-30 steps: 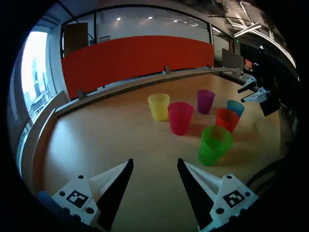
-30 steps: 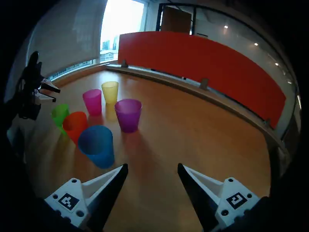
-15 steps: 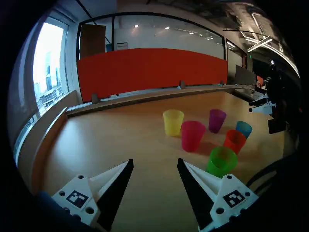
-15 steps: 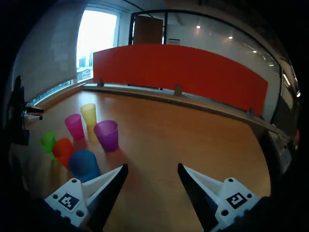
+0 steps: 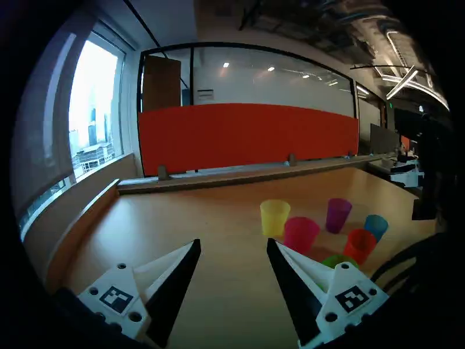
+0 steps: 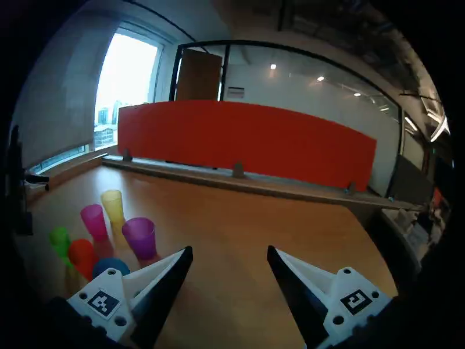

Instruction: Pour water

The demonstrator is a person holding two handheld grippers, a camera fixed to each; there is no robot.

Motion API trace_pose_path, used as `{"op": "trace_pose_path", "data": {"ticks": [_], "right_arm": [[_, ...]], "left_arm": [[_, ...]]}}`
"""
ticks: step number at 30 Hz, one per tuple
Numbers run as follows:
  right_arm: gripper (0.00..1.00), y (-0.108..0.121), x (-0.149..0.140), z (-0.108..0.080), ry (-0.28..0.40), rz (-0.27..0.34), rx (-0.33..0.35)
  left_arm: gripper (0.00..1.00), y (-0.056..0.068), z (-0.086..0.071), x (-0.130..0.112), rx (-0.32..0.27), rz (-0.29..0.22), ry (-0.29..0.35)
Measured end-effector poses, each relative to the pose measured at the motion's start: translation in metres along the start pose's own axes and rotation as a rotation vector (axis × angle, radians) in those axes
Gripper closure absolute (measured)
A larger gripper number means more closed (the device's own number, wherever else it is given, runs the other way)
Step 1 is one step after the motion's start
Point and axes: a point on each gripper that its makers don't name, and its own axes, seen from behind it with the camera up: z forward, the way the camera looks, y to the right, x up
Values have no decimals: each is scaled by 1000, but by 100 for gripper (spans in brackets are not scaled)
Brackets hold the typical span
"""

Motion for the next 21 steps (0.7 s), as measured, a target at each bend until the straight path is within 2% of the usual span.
{"op": "trace_pose_path", "data": {"ticks": [9, 12, 17, 21], "right_arm": [[0, 14, 17, -14, 142, 8, -95], [1, 16, 19, -18, 175, 9, -119], [0, 22, 29, -30, 247, 10, -167], [0, 23, 29, -34, 277, 7, -187]], "left_arm": [[16, -2, -7, 19, 65, -58, 103], [16, 3, -8, 26, 71, -76, 143], [16, 10, -8, 29, 67, -89, 168], [16, 12, -8, 31, 75, -101, 190]]}}
